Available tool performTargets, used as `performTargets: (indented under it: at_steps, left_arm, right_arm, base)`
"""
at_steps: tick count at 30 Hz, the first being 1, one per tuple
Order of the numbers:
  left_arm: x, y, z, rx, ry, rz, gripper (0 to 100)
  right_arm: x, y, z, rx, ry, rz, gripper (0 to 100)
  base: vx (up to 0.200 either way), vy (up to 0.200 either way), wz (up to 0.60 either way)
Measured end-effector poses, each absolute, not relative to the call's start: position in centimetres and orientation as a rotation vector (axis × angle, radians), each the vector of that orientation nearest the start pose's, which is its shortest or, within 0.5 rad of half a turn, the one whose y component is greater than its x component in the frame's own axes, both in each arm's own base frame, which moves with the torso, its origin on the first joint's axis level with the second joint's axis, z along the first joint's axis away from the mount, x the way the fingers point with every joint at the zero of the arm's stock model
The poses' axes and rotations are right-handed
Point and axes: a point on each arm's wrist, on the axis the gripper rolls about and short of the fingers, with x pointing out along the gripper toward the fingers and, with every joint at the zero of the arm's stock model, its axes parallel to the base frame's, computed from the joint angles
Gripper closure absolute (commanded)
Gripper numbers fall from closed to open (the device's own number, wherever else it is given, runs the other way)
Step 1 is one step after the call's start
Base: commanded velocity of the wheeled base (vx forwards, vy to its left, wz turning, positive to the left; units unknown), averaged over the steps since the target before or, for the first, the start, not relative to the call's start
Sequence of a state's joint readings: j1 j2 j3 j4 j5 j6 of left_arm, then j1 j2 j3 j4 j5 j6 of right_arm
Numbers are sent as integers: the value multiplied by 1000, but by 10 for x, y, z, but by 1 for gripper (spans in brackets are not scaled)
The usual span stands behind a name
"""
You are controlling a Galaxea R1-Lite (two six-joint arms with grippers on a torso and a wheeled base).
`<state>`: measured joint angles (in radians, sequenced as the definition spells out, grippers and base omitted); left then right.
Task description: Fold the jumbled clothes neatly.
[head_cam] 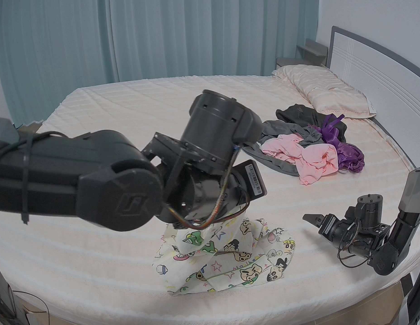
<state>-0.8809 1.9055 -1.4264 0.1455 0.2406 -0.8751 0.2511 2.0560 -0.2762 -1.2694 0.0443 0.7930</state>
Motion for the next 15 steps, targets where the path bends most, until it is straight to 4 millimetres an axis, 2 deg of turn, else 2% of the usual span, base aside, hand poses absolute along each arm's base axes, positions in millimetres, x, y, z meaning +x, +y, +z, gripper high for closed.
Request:
performTargets:
  at_steps: [1, 2, 15]
  left_arm:
    - [242, -286, 209, -492, 756, -334, 100]
    - [243, -290, 208, -498, 758, -334, 0]
    - [247, -319, 213, -494, 718, -313, 0]
  right_arm:
    - [258, 67, 29, 717, 595, 71, 0]
    - [258, 67, 29, 717, 594, 72, 0]
    - [258, 68, 29, 716, 595, 75, 0]
  base:
    - [0, 0, 0]
    - [0, 0, 0]
    - [0, 0, 0]
